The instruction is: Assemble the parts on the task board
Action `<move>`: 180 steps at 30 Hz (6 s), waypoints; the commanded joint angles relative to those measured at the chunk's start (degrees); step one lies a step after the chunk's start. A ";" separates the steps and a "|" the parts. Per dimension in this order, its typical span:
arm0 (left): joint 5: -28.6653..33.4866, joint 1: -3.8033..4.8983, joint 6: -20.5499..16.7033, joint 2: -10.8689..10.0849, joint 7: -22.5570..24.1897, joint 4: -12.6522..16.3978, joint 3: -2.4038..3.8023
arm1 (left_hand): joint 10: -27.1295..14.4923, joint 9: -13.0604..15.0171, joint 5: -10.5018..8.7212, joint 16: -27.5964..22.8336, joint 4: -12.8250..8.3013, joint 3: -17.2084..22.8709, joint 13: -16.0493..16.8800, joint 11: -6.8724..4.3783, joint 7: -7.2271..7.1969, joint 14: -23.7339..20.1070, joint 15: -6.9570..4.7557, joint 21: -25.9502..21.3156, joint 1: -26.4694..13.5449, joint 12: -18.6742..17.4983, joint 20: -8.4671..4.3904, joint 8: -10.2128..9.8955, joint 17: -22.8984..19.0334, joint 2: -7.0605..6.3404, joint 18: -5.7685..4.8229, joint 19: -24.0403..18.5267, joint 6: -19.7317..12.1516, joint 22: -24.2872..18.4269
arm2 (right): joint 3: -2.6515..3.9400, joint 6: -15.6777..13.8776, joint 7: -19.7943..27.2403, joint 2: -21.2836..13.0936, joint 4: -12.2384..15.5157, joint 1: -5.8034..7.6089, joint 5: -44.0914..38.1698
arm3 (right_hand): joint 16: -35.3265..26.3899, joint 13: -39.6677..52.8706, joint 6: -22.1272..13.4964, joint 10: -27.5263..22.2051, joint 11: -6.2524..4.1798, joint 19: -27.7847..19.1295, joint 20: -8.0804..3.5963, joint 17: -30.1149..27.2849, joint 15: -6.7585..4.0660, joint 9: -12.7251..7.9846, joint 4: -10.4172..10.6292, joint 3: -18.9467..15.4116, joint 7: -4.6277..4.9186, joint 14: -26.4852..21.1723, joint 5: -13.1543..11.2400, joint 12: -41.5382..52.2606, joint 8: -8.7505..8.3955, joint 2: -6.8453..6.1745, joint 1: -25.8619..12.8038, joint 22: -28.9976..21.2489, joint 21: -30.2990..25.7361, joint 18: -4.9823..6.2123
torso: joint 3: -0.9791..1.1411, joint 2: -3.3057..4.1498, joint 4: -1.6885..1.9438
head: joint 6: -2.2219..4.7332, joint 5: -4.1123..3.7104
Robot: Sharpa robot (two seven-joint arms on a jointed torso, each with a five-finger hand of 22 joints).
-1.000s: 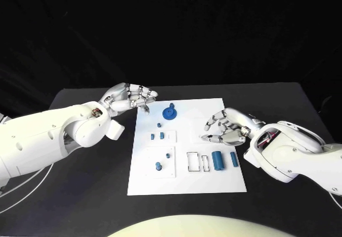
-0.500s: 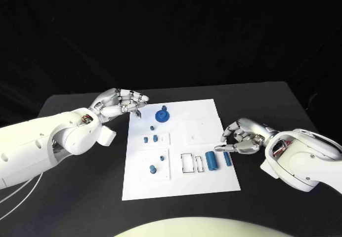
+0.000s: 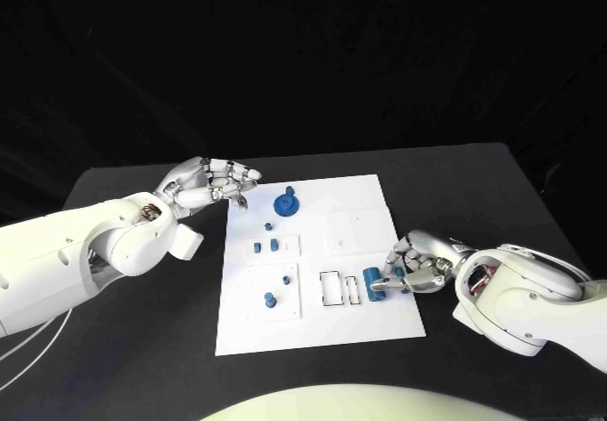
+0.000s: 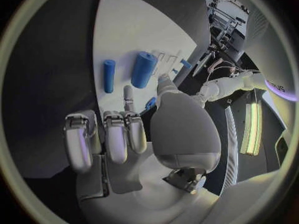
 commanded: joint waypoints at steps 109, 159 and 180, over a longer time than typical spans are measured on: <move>0.29 0.00 2.60 0.10 -2.15 -0.10 0.00 | -0.15 -0.15 0.34 -0.28 0.76 0.06 -0.30 0.08 1.10 -0.34 0.23 -0.28 0.09 -0.34 0.09 0.46 0.05 0.52 0.87 0.61 -0.61 -0.24 | 0.04 -6.65 -6.18 12.87 -1.55 -1.17 5.85 | 0.18 15.05 4.53 5.95 -2.43 5.99 -1.85 15.06 -1.97 1.05 -0.04 -3.42 -2.24 5.87 -2.07 0.21 4.57 5.56 -7.27 15.08 0.20 -0.37 | -0.02 -0.02 0.02 | -0.47 0.25; 1.07 -0.01 3.00 -0.21 -2.59 0.07 -0.07 | -0.20 -0.17 0.33 -0.29 0.87 0.04 -0.33 0.09 1.11 -0.39 0.24 -0.11 0.12 -0.33 0.10 0.50 0.06 0.55 0.86 0.93 -0.63 -0.19 | 0.02 -1.08 -2.04 11.45 -0.74 -1.64 4.22 | 0.18 15.05 6.13 5.95 -4.37 5.99 -3.28 15.06 -3.58 2.25 -0.70 4.53 -4.47 5.87 -1.38 0.21 9.42 7.40 10.48 15.08 0.20 -0.37 | 0.04 -0.03 -0.01 | -0.65 0.14; 1.03 -0.02 3.29 -0.32 -2.76 -0.22 -0.10 | -0.24 -0.18 0.33 -0.30 0.97 0.01 -0.36 0.10 1.13 -0.42 0.26 -0.07 0.09 -0.34 0.10 0.52 0.07 0.56 0.86 1.03 -0.65 -0.18 | 0.01 -2.11 -0.42 10.25 0.32 -1.81 5.71 | 0.18 15.05 6.08 5.95 -4.31 5.99 -3.30 15.06 -3.56 2.22 -0.46 4.55 -4.35 5.87 -1.25 0.21 9.52 6.71 10.26 15.08 0.20 -0.37 | -0.01 -0.01 0.01 | -0.64 0.15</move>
